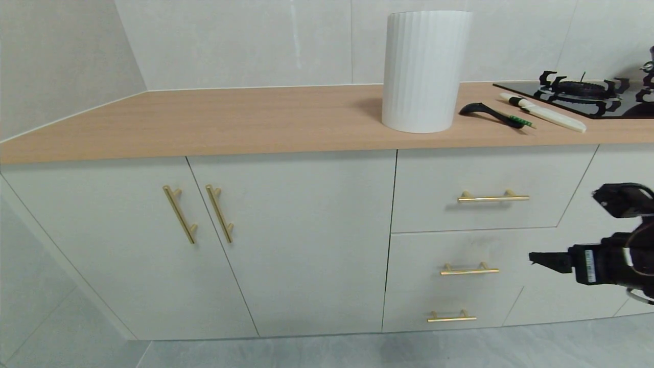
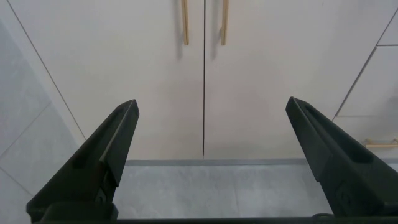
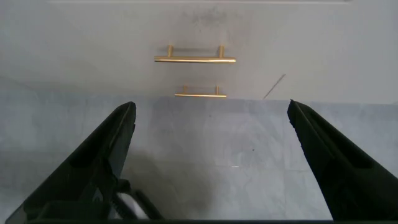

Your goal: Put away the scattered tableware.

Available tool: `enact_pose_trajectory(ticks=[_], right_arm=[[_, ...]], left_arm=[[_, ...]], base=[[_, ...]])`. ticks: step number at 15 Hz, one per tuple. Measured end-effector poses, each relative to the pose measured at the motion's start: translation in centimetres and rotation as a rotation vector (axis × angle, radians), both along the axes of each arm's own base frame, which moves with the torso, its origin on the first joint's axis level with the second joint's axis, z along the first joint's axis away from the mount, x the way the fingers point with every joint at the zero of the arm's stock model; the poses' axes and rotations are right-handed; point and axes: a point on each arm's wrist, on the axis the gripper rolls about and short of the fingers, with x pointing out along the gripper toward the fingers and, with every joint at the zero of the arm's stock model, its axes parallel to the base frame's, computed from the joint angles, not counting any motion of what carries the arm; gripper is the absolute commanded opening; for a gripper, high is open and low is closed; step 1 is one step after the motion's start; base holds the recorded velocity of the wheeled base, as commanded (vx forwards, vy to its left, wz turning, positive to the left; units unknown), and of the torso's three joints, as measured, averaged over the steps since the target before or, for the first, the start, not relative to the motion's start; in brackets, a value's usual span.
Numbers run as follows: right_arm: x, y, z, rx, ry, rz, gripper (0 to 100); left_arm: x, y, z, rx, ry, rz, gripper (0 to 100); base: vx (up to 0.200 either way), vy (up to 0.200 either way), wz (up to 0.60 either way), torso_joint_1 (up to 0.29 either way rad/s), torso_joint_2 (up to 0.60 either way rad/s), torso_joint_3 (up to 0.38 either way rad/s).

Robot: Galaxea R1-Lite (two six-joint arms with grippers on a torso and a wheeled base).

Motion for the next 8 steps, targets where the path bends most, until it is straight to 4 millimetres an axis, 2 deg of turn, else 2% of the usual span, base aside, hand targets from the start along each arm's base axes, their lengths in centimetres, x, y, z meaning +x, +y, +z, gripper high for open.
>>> enact_pose_trajectory(ticks=[1, 4, 6, 8], right_arm=[[2.0, 0.1, -1.5, -0.004, 0.039, 0.005, 100], [6.2, 0.4, -5.9, -0.011, 0.097, 0.01, 100], [8.2, 0.6, -8.3, -0.012, 0.08, 0.01, 100], [9.4, 0.8, -10.4, -0.014, 0.085, 0.015, 100]], left_arm=[[0.0, 0.0, 0.0, 0.0, 0.0, 0.0, 100], [0.0, 0.0, 0.0, 0.0, 0.0, 0.0, 100], [0.0, 0.0, 0.0, 0.0, 0.0, 0.0, 100], [0.0, 0.0, 0.0, 0.0, 0.0, 0.0, 100]], base=[[0.0, 0.0, 0.0, 0.0, 0.0, 0.0], [0.0, 0.0, 0.0, 0.0, 0.0, 0.0], [0.0, 0.0, 0.0, 0.0, 0.0, 0.0], [0.0, 0.0, 0.0, 0.0, 0.0, 0.0]])
